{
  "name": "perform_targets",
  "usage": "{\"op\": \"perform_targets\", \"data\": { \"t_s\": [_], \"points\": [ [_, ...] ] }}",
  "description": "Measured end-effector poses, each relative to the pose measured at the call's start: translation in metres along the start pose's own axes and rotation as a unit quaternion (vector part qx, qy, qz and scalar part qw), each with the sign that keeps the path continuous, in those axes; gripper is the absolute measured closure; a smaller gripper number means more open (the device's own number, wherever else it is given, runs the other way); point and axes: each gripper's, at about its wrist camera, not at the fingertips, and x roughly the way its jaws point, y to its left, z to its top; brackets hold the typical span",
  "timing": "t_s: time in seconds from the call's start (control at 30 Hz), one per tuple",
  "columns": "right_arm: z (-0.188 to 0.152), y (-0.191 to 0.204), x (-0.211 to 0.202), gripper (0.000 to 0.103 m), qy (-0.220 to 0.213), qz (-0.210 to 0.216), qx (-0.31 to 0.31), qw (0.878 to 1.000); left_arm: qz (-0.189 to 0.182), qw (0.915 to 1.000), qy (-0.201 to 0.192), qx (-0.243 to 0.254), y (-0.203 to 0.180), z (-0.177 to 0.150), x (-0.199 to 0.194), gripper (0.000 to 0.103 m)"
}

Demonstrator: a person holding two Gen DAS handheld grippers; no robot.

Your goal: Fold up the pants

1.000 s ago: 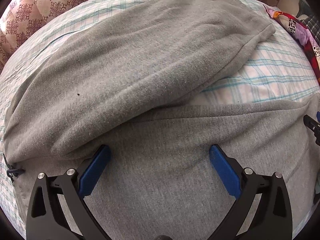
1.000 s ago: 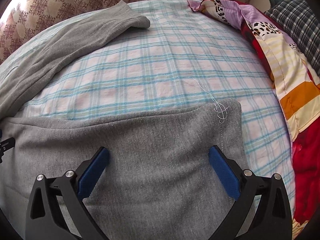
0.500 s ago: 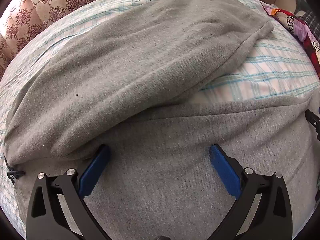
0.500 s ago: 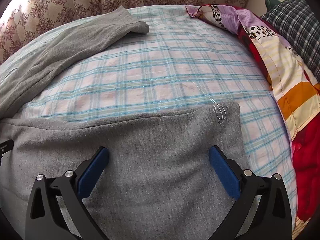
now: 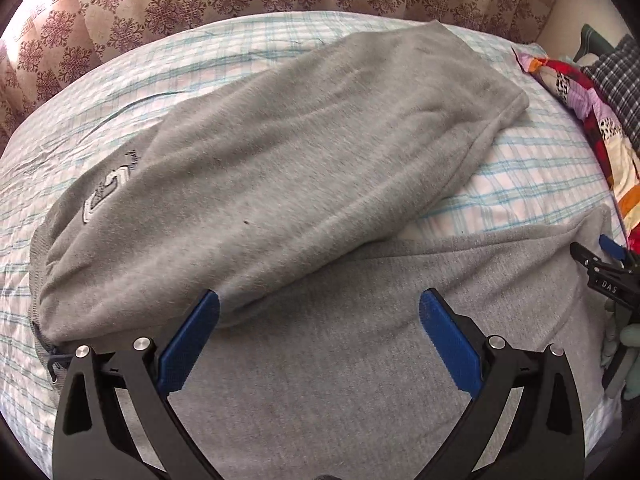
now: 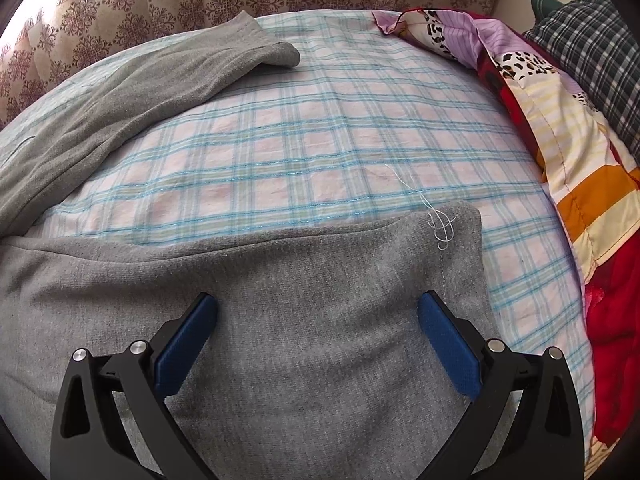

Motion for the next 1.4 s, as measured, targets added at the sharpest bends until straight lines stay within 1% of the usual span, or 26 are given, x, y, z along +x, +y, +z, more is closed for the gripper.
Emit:
{"op": "perform_targets", "data": {
  "t_s": [0.13,0.17,0.3,0.4,0.47,0.57,0.7,0.8,0.9,1.03,1.13,1.2,1.3,1.37,1.4],
  "points": [
    [0.003,0.005,-0.004,0.005,0.002,-0.016,-0.008,1.000,-0.012,0.9986,0.000,-0.051,0.050,0.009,-0.009,0.002],
    [0.005,0.008,-0.006,0.005,0.000,-0.019,-0.011,1.000,-0.007,0.9981,-0.002,-0.061,0.065,0.012,-0.010,0.002],
    [0.012,0.020,-0.019,0.005,-0.023,-0.017,-0.017,0.999,0.039,0.9951,-0.012,-0.090,0.116,0.017,-0.013,0.002],
    [0.020,0.031,-0.027,0.005,-0.039,-0.004,-0.014,0.999,0.075,0.9917,-0.016,-0.103,0.151,0.020,-0.014,0.002],
    [0.025,0.041,-0.033,0.005,-0.048,0.004,-0.018,0.999,0.092,0.9892,-0.017,-0.113,0.173,0.023,-0.013,0.002],
    [0.031,0.059,-0.040,0.005,-0.059,0.018,-0.026,0.998,0.108,0.9854,-0.015,-0.131,0.205,0.025,-0.009,0.002],
    [0.036,0.081,-0.048,0.005,-0.067,0.035,-0.042,0.996,0.119,0.9818,-0.014,-0.148,0.233,0.028,-0.003,0.002],
    [0.038,0.094,-0.052,0.005,-0.068,0.047,-0.047,0.995,0.113,0.9815,-0.015,-0.154,0.255,0.034,0.005,0.002],
    [0.036,0.103,-0.054,0.005,-0.064,0.056,-0.048,0.995,0.105,0.9838,-0.016,-0.144,0.271,0.040,0.014,0.012],
    [0.031,0.111,-0.052,0.005,-0.051,0.068,-0.044,0.995,0.107,0.9857,0.000,-0.130,0.287,0.045,0.034,0.012],
    [0.028,0.116,-0.050,0.005,-0.043,0.072,-0.044,0.996,0.087,0.9896,0.008,-0.114,0.291,0.046,0.048,0.012],
    [0.028,0.119,-0.049,0.005,-0.040,0.071,-0.046,0.996,0.082,0.9918,0.003,-0.098,0.289,0.046,0.053,0.012],
    [0.029,0.123,-0.048,0.005,-0.037,0.072,-0.048,0.996,0.077,0.9941,-0.009,-0.076,0.282,0.047,0.054,0.023],
    [0.030,0.127,-0.048,0.005,-0.037,0.073,-0.050,0.995,0.086,0.9939,-0.014,-0.068,0.277,0.047,0.053,0.030],
    [0.031,0.129,-0.047,0.005,-0.037,0.073,-0.052,0.995,0.087,0.9936,-0.013,-0.071,0.274,0.047,0.052,0.039]
  ]
}}
